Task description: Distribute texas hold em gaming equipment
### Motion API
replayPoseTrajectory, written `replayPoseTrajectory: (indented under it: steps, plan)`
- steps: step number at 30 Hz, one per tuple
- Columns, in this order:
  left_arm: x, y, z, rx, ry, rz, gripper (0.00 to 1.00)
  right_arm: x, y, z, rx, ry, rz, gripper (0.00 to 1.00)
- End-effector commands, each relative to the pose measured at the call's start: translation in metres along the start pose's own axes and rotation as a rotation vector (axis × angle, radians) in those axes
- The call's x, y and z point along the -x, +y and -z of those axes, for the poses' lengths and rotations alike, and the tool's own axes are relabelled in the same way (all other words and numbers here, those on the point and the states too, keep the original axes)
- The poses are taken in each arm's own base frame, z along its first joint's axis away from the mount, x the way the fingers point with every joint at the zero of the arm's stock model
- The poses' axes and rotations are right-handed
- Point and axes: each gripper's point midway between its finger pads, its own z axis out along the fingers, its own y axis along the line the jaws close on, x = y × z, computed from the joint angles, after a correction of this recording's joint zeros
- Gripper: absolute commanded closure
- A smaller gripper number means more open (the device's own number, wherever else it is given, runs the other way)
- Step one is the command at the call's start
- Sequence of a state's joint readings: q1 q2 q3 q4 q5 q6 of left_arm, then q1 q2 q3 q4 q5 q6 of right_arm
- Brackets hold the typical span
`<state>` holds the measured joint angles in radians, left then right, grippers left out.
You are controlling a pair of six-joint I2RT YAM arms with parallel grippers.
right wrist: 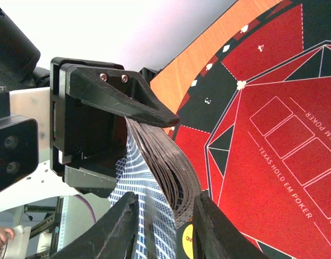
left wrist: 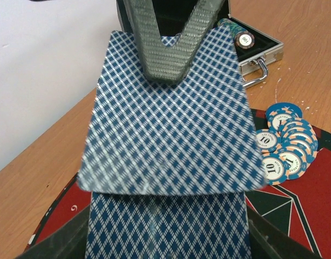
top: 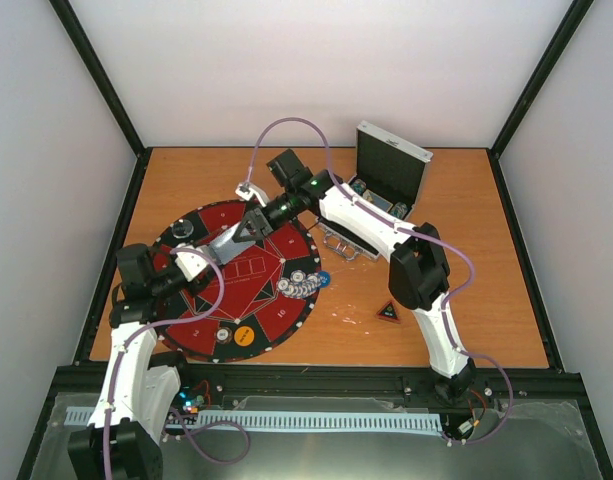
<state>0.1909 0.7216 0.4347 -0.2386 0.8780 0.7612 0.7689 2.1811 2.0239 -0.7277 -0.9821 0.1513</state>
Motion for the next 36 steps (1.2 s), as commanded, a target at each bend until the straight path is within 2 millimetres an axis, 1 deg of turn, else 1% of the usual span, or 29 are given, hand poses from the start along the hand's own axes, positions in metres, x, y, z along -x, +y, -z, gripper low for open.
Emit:
replayPoseTrajectory:
  steps: [1, 3, 5, 9, 16, 17, 19, 21, 25, 30, 36]
  plan:
    - [0.014, 0.013, 0.004, 0.040, -0.019, -0.033, 0.57, 0.013, 0.025, 0.017, 0.004, -0.029, 0.054, 0.69]
    - [0.014, 0.012, 0.004, 0.038, -0.019, -0.030, 0.57, 0.013, 0.024, 0.018, -0.011, -0.029, 0.053, 0.66]
    - [0.015, 0.013, 0.004, 0.041, -0.023, -0.023, 0.57, 0.012, 0.024, 0.019, -0.015, -0.026, 0.051, 0.66]
    - [0.015, 0.013, 0.004, 0.039, -0.027, -0.018, 0.57, 0.010, 0.019, 0.019, -0.045, -0.019, 0.037, 0.72]
    - [0.011, 0.010, 0.003, 0.033, -0.018, -0.013, 0.57, 0.009, 0.015, 0.027, -0.091, -0.016, 0.031, 0.72]
    - [0.011, 0.010, 0.003, 0.033, -0.019, -0.013, 0.57, 0.010, 0.016, 0.027, -0.086, -0.017, 0.030, 0.73]
    - [0.011, 0.010, 0.003, 0.033, -0.021, -0.013, 0.57, 0.013, 0.020, 0.028, -0.071, -0.023, 0.034, 0.81]
    - [0.011, 0.010, 0.003, 0.033, -0.019, -0.012, 0.57, 0.015, 0.023, 0.029, -0.059, -0.027, 0.036, 0.87]
    - [0.008, 0.010, 0.003, 0.038, -0.009, -0.007, 0.57, 0.015, 0.023, 0.034, -0.077, -0.028, 0.031, 0.97]
    - [0.006, 0.009, 0.003, 0.035, -0.005, 0.003, 0.56, 0.013, 0.019, 0.042, -0.102, -0.029, 0.020, 0.97]
    - [0.006, 0.010, 0.003, 0.040, -0.004, 0.002, 0.56, 0.017, 0.030, 0.051, -0.106, -0.042, 0.057, 0.97]
